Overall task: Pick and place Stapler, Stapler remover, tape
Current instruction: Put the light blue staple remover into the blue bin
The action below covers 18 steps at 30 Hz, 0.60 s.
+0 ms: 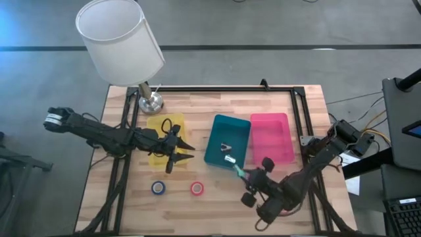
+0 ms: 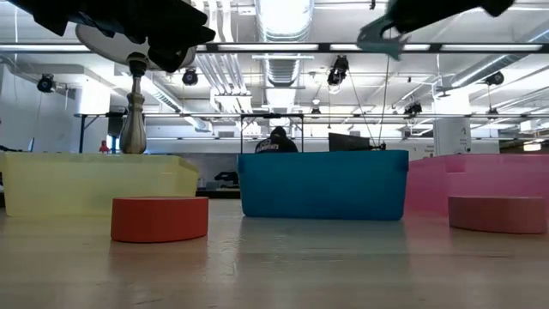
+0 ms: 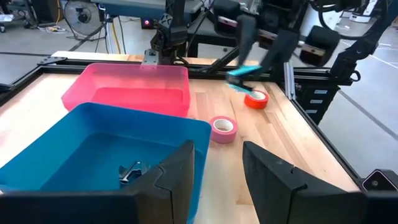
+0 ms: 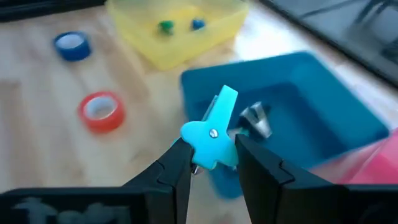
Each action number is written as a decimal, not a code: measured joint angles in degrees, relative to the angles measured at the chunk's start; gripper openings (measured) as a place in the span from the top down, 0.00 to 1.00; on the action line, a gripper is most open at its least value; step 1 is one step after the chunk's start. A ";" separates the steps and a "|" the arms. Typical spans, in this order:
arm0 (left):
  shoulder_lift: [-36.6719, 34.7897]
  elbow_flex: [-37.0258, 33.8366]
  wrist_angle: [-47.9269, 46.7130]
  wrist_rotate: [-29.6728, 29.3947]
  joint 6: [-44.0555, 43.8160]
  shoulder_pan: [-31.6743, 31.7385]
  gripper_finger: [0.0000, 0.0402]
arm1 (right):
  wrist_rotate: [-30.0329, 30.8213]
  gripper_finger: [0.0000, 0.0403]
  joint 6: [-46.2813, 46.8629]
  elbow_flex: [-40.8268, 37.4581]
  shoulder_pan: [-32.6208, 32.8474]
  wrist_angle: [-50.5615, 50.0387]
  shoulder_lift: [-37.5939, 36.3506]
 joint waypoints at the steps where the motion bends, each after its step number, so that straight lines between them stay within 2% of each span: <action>1: 0.00 0.00 0.00 0.02 -0.27 -0.01 0.65 | 0.31 0.73 -0.62 -0.01 -0.82 -0.07 0.00; 7: 0.00 0.00 0.10 0.02 -0.45 -0.02 0.65 | 0.17 0.73 -0.99 -1.47 -8.10 0.51 0.00; 12: -0.02 0.00 0.31 0.04 -0.79 0.00 0.65 | -0.18 0.73 4.66 -3.54 -15.18 1.19 0.02; 18: -0.02 0.00 0.31 0.00 -0.79 0.00 0.65 | -6.75 0.73 7.09 -6.10 -21.40 1.54 0.02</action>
